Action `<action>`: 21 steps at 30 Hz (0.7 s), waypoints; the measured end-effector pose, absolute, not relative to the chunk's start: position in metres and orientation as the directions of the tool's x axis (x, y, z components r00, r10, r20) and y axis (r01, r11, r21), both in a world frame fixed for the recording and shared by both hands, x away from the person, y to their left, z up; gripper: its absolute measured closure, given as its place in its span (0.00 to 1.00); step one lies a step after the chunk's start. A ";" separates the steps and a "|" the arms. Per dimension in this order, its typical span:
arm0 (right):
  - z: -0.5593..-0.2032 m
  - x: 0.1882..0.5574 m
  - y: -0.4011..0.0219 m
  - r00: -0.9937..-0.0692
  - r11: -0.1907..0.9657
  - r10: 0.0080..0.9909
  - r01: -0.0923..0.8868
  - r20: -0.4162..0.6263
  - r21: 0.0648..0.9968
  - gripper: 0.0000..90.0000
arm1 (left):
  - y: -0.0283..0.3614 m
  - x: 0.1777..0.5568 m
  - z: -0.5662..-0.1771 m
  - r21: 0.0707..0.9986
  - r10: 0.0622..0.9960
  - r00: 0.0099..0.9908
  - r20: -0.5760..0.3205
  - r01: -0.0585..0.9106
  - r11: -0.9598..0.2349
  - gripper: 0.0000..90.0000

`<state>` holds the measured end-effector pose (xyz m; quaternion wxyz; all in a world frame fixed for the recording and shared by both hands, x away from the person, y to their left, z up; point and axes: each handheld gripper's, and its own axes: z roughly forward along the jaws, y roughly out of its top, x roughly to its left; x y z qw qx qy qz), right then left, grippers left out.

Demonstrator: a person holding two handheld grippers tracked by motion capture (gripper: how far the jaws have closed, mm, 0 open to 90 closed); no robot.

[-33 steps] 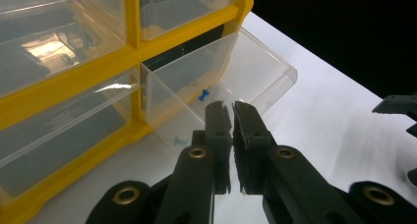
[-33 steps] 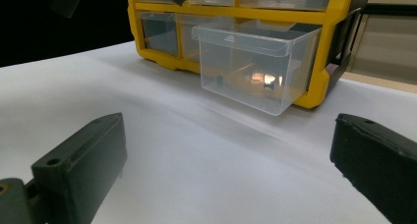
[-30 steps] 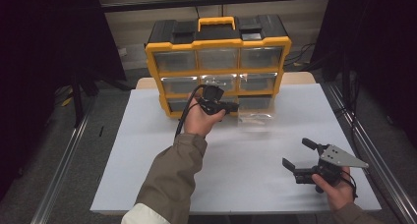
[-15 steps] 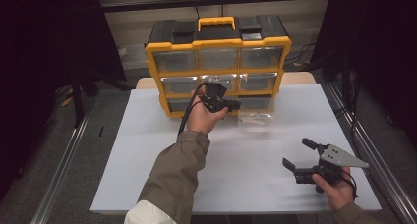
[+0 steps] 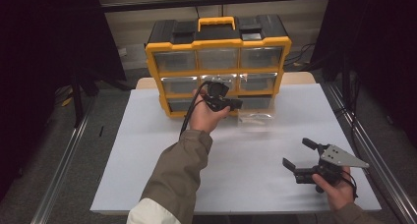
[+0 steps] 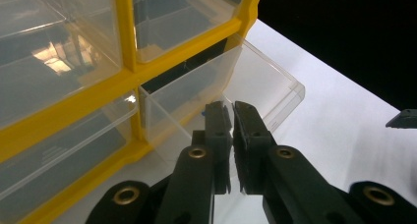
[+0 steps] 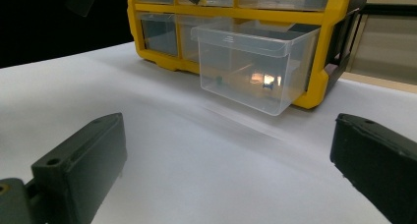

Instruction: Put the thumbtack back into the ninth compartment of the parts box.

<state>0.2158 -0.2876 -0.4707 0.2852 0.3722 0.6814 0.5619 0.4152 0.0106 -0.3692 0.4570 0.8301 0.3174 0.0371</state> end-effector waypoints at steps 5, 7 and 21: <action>-0.471 0.216 -0.288 -0.562 0.091 0.826 0.188 0.031 0.978 0.00 | 0.008 0.416 -0.370 0.785 0.562 0.796 -0.227 0.490 -0.378 0.95; -0.471 0.216 -0.288 -0.561 0.093 0.827 0.188 0.029 0.978 0.00 | 0.008 0.416 -0.370 0.784 0.560 0.797 -0.226 0.489 -0.381 0.95; -0.471 0.215 -0.288 -0.560 0.090 0.828 0.193 0.035 0.977 0.00 | 0.001 0.418 -0.370 0.786 0.554 0.803 -0.220 0.482 -0.388 0.95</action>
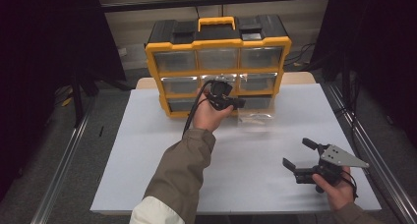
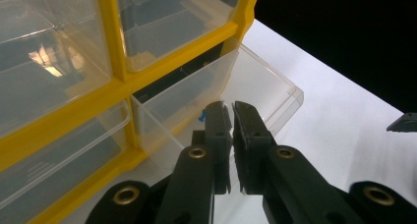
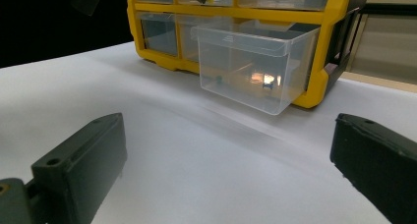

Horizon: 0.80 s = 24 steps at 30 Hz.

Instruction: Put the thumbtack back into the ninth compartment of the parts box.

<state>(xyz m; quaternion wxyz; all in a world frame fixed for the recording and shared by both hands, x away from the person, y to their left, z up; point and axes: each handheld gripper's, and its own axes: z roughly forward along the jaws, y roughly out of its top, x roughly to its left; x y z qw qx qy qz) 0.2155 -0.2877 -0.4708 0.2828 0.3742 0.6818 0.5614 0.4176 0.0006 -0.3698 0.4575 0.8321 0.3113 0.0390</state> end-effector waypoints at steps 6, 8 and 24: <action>-0.471 0.216 -0.288 -0.562 0.084 0.827 0.190 0.038 0.978 0.00 | -0.003 0.418 -0.371 0.787 0.550 0.806 -0.219 0.479 -0.388 0.95; -0.471 0.216 -0.288 -0.562 0.084 0.826 0.189 0.037 0.978 0.00 | -0.004 0.418 -0.371 0.789 0.545 0.809 -0.220 0.477 -0.388 0.95; -0.471 0.216 -0.288 -0.564 0.084 0.825 0.186 0.036 0.979 0.00 | -0.008 0.420 -0.373 0.790 0.553 0.806 -0.211 0.474 -0.389 0.95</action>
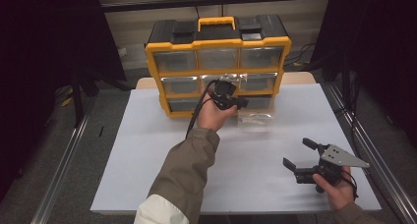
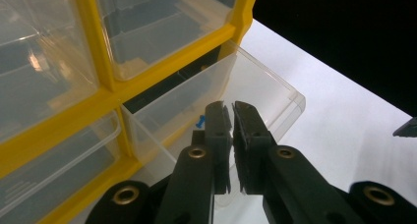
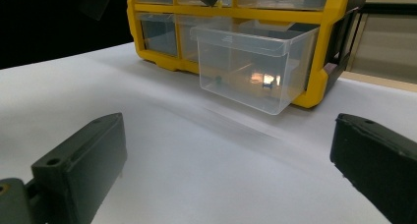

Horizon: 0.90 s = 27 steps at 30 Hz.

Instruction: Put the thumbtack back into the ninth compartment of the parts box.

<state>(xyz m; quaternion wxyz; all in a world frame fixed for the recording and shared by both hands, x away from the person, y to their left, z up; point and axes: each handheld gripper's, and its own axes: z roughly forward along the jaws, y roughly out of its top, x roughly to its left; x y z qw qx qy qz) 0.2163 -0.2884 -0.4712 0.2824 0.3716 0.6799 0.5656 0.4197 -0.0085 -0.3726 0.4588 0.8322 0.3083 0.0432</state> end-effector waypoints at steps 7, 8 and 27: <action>-0.471 0.216 -0.288 -0.564 0.085 0.825 0.187 0.036 0.979 0.00 | -0.009 0.420 -0.374 0.794 0.552 0.808 -0.206 0.468 -0.389 0.95; -0.471 0.216 -0.288 -0.564 0.085 0.825 0.187 0.036 0.979 0.00 | -0.010 0.420 -0.374 0.793 0.551 0.809 -0.204 0.466 -0.392 0.95; -0.471 0.216 -0.288 -0.564 0.085 0.825 0.187 0.036 0.979 0.00 | 0.000 0.418 -0.373 0.809 0.561 0.804 -0.196 0.456 -0.371 0.78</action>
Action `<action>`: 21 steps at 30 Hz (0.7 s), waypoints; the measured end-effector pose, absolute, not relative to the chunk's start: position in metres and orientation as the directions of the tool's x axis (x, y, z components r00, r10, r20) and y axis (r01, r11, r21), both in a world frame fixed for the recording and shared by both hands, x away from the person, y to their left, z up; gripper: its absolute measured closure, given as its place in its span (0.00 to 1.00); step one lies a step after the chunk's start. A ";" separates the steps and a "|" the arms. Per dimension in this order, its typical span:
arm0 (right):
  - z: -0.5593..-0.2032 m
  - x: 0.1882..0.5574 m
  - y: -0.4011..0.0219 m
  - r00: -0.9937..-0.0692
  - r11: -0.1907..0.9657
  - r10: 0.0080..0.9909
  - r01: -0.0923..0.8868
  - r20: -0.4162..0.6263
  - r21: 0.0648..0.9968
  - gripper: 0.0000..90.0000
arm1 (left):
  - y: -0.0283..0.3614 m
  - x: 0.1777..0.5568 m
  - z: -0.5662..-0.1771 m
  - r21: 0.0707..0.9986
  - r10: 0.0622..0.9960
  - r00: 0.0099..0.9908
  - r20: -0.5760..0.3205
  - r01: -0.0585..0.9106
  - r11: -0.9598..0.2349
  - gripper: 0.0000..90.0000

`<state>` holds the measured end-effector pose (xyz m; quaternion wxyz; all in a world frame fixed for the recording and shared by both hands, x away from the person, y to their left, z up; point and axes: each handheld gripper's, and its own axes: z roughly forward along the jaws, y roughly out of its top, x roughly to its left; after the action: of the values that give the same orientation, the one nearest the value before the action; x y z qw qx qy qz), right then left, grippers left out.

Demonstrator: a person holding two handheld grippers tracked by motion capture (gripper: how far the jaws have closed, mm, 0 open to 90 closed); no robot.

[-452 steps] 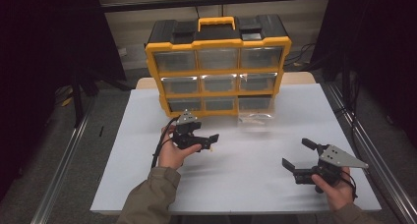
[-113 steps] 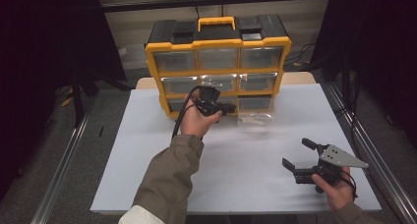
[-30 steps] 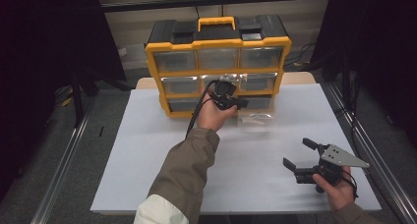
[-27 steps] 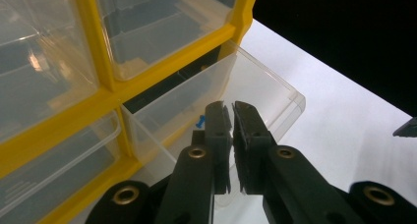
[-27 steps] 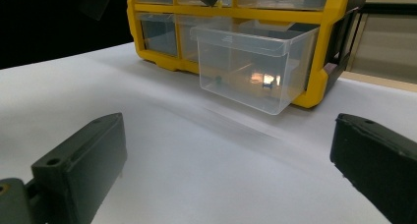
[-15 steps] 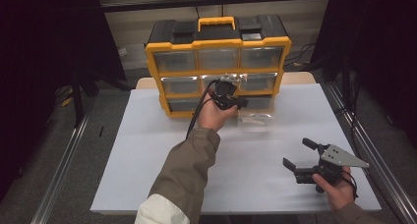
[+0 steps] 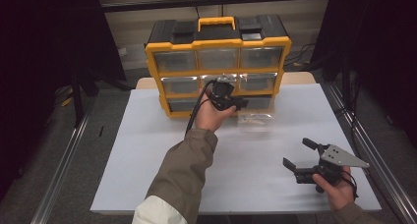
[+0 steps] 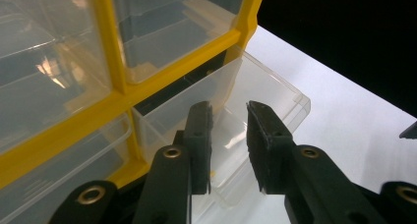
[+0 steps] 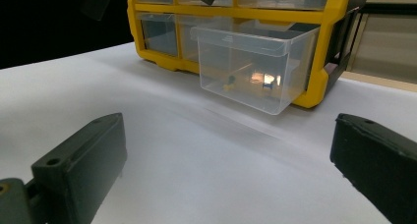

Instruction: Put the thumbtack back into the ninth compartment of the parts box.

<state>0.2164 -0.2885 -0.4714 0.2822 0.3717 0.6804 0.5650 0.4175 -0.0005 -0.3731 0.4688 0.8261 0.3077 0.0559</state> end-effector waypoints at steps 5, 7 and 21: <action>-0.472 0.216 -0.288 -0.564 0.084 0.825 0.192 0.040 0.978 0.00 | 0.007 0.414 -0.373 0.813 0.565 0.801 -0.197 0.455 -0.362 0.72; -0.472 0.216 -0.288 -0.564 0.084 0.825 0.194 0.041 0.977 0.00 | 0.009 0.413 -0.374 0.821 0.565 0.800 -0.205 0.455 -0.346 0.69; -0.472 0.216 -0.286 -0.566 0.091 0.823 0.196 0.037 0.976 0.00 | 0.031 0.402 -0.380 0.836 0.561 0.794 -0.232 0.458 -0.302 0.53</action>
<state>0.2163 -0.2864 -0.4717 0.2792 0.3725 0.6838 0.5619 0.4016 0.0313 -0.3802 0.4988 0.8053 0.3164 0.0520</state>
